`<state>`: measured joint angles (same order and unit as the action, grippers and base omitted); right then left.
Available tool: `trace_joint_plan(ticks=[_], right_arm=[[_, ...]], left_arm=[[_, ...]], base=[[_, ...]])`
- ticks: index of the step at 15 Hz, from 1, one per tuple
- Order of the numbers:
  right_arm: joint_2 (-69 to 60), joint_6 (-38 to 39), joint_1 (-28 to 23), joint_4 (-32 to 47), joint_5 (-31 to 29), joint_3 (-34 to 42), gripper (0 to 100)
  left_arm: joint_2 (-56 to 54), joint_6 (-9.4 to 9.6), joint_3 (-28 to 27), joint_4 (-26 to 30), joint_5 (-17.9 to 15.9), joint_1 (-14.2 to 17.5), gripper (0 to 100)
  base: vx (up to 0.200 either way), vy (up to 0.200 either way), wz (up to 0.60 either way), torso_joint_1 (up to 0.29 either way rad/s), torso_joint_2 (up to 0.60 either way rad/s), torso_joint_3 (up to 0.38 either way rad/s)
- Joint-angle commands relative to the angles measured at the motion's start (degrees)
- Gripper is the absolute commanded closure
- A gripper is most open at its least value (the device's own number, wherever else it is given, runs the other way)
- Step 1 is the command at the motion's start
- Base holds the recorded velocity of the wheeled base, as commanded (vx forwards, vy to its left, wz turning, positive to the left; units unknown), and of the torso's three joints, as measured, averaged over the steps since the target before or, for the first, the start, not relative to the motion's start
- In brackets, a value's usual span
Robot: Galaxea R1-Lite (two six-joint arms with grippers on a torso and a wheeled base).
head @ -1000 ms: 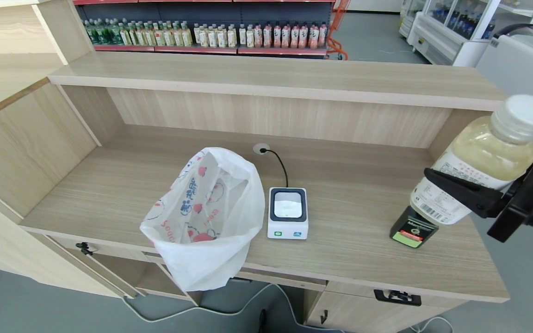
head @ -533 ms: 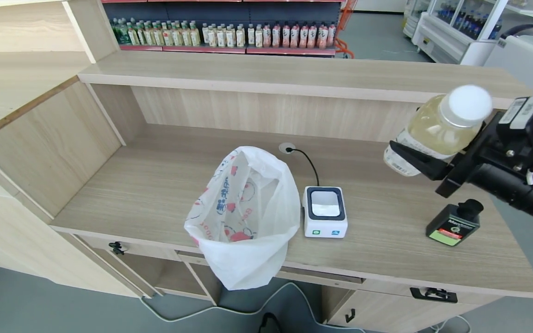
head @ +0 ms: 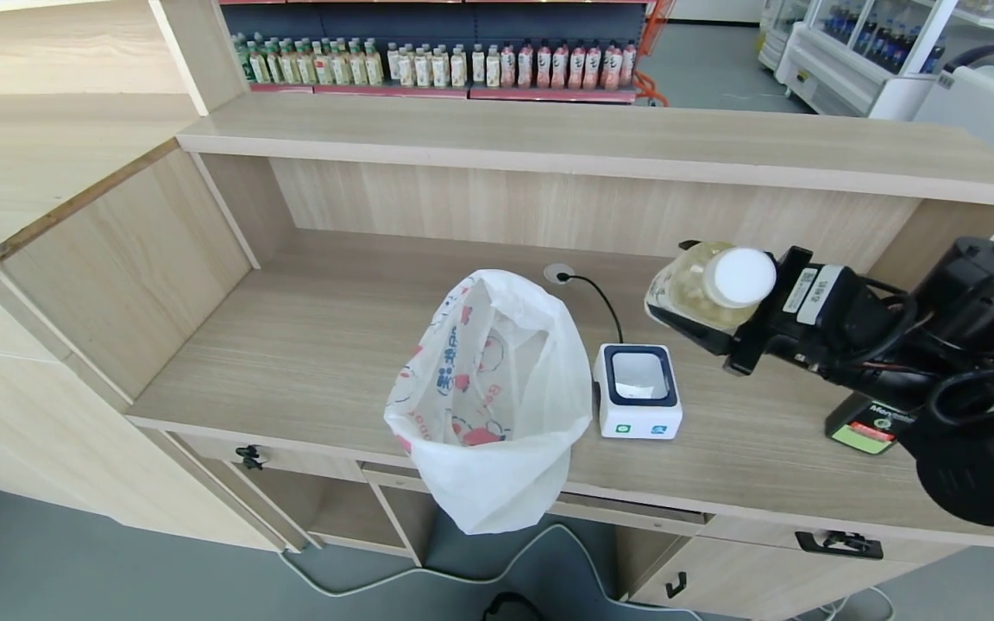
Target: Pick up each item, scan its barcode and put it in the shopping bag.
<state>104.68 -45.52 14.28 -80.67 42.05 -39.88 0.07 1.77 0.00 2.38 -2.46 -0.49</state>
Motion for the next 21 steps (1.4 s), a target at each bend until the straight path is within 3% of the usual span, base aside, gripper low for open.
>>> trace_joint_plan(ticks=[1,9,21], right_arm=[[4.0,-0.1,-0.5,0.1,0.1,-0.6,100],[11.2,-0.6,-1.4,0.1,1.1,-6.4,100],[15.9,-1.9,-3.1,0.2,1.2,-9.1,100]], left_arm=[[0.0,-0.01,0.0,0.0,0.0,0.0,0],[0.0,-0.01,0.0,0.0,0.0,0.0,0],[0.0,-0.01,0.0,0.0,0.0,0.0,0]], base=[[0.0,0.0,0.0,0.0,0.0,0.0],[0.0,0.0,0.0,0.0,0.0,0.0],[0.0,0.0,0.0,0.0,0.0,0.0]])
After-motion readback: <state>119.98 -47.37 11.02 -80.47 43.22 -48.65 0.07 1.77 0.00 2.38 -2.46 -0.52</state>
